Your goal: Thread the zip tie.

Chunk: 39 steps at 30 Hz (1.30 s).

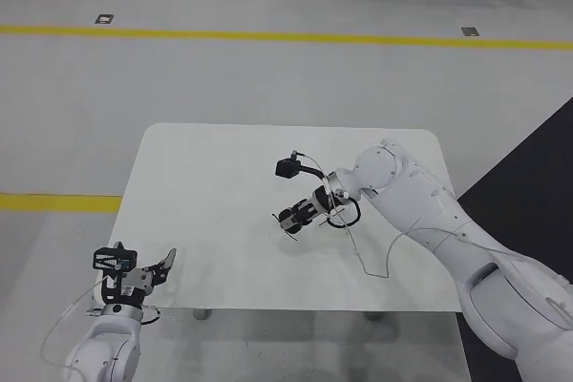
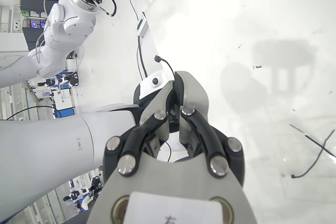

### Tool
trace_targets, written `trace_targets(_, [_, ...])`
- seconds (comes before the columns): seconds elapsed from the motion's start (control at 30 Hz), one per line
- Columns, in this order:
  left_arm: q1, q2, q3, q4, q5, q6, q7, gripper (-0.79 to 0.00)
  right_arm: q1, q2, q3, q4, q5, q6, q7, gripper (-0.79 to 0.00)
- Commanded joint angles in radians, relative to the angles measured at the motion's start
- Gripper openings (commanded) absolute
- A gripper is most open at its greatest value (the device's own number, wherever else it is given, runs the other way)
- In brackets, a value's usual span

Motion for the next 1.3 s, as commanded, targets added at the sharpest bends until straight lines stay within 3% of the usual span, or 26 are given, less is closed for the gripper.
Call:
trace_targets(0.0, [0.0,0.0,0.0,0.0,0.0,0.0,0.0,0.0,0.0,0.0,0.0,-0.001,0.0,0.0,0.0,-0.785])
trace_targets(0.17, [0.0,0.0,0.0,0.0,0.0,0.0,0.0,0.0,-0.065,0.012,0.033,-0.079,0.152,-0.005,-0.006,-0.785])
trace_targets(0.33, [0.0,0.0,0.0,0.0,0.0,0.0,0.0,0.0,-0.129,0.068,0.079,-0.22,0.357,0.023,0.023,-0.785])
trace_targets(0.5, [0.0,0.0,0.0,0.0,0.0,0.0,0.0,0.0,-0.203,0.116,0.133,-0.351,0.575,0.113,0.113,-0.785])
trace_targets(0.67, [0.0,0.0,0.0,0.0,0.0,0.0,0.0,0.0,-0.254,0.126,0.205,-0.42,0.714,0.202,0.201,-0.785])
trace_targets(1.03, [0.0,0.0,0.0,0.0,0.0,0.0,0.0,0.0,-0.265,0.124,0.21,-0.447,0.664,0.213,0.186,-0.785])
trace_targets(1.27, [0.0,0.0,0.0,0.0,0.0,0.0,0.0,0.0,-0.255,0.13,0.159,-0.632,0.109,0.212,-0.042,-0.785])
